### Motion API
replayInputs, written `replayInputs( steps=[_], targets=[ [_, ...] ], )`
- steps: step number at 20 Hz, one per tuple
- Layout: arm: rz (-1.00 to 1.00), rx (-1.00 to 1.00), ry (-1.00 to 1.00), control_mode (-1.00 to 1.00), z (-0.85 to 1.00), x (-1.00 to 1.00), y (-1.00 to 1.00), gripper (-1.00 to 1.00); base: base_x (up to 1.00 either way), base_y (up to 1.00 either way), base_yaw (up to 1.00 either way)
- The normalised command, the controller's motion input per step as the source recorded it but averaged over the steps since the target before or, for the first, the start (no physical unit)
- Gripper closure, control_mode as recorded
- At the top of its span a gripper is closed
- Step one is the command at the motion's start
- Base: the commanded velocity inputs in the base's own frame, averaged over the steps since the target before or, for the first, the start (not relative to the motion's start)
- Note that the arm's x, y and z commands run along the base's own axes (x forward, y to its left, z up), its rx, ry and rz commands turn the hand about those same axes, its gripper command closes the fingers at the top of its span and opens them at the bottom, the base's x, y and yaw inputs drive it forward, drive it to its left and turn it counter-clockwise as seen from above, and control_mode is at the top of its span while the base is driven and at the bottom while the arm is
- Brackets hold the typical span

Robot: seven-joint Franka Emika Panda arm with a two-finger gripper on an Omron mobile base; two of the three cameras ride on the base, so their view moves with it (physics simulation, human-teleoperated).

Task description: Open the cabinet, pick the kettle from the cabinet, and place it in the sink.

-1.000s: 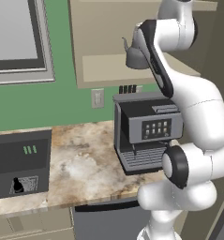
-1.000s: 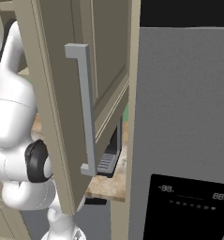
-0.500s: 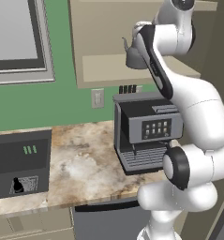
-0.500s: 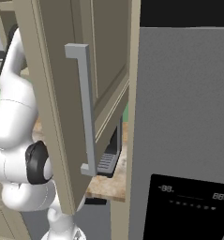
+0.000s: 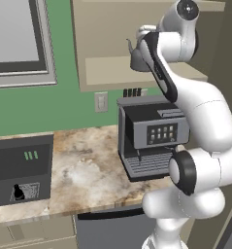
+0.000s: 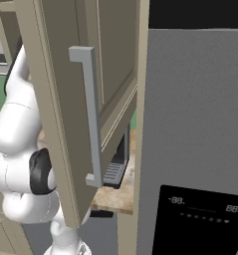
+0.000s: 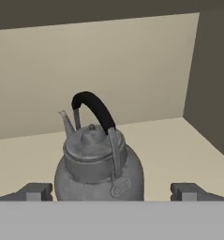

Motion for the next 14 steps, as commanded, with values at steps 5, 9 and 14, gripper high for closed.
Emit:
replayInputs(
  steps=[5,9,14],
  targets=[
    [0.05,0.00,0.00,-1.00,0.00,0.12,-0.09,-1.00,0.00,0.00,0.00],
    [0.06,0.00,-0.03,-1.00,0.00,0.15,-0.07,-1.00,0.00,0.00,0.00],
    [0.06,0.00,-0.04,-1.00,-0.02,0.15,-0.02,-1.00,0.00,0.00,0.00]
  ],
)
